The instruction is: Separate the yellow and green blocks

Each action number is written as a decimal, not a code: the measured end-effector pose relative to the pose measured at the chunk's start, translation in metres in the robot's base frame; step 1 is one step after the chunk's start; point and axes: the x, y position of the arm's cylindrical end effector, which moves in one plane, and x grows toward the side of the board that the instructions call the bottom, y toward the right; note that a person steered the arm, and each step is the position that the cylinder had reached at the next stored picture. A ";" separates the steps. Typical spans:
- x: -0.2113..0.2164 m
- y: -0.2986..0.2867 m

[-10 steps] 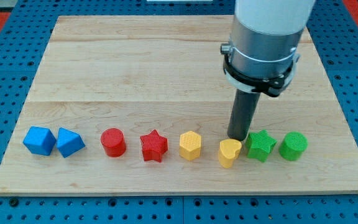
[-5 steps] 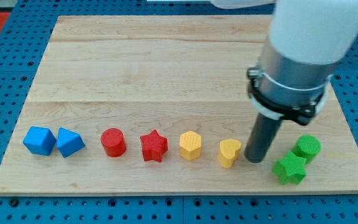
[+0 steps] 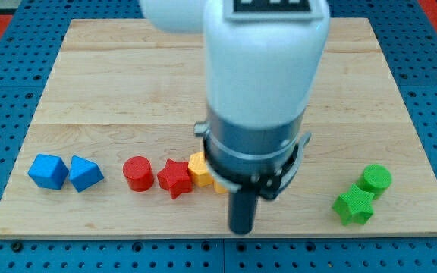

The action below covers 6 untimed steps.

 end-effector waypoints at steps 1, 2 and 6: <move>0.001 -0.004; 0.001 -0.004; 0.001 -0.088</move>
